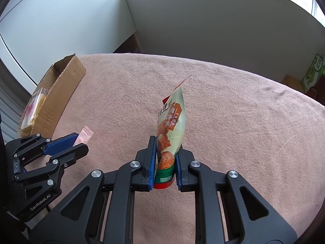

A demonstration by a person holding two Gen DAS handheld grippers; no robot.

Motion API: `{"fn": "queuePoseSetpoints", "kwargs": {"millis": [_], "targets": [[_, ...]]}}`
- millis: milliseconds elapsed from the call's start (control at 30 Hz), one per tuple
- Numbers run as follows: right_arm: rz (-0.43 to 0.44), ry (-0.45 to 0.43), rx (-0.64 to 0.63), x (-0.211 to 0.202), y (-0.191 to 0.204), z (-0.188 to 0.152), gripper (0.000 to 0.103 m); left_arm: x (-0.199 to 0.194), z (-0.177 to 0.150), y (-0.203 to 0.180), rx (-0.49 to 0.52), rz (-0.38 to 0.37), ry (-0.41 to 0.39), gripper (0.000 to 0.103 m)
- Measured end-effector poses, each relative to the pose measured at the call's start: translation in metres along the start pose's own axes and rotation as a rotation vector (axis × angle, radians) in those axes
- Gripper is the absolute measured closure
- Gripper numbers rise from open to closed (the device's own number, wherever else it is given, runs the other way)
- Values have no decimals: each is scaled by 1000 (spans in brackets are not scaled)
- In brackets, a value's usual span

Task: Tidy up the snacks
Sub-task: 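Carry both snacks into the cardboard box and open both tools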

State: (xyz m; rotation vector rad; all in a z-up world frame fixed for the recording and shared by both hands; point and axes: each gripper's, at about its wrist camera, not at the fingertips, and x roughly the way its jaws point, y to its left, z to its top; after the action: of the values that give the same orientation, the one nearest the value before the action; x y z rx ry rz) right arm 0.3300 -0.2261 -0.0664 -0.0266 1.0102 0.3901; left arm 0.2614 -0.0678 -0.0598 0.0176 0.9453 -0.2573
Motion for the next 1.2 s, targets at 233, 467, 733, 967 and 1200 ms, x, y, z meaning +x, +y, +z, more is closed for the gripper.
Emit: {"fn": "queuePoseSetpoints", "kwargs": {"millis": [233, 467, 733, 967, 1200], "targets": [[15, -48, -32, -28, 24, 10, 87, -29, -1, 14, -2, -5, -50, 86], [43, -84, -82, -43, 65, 29, 87, -57, 1, 35, -16, 13, -104, 86], [73, -96, -135, -47, 118, 46, 87, -84, -4, 75, -41, 65, -153, 86], [94, -88, -187, -30, 171, 64, 87, -99, -7, 116, -87, 101, -181, 86], [134, -68, -217, -7, 221, 82, 87, -108, -15, 163, -157, 141, -195, 86]]}}
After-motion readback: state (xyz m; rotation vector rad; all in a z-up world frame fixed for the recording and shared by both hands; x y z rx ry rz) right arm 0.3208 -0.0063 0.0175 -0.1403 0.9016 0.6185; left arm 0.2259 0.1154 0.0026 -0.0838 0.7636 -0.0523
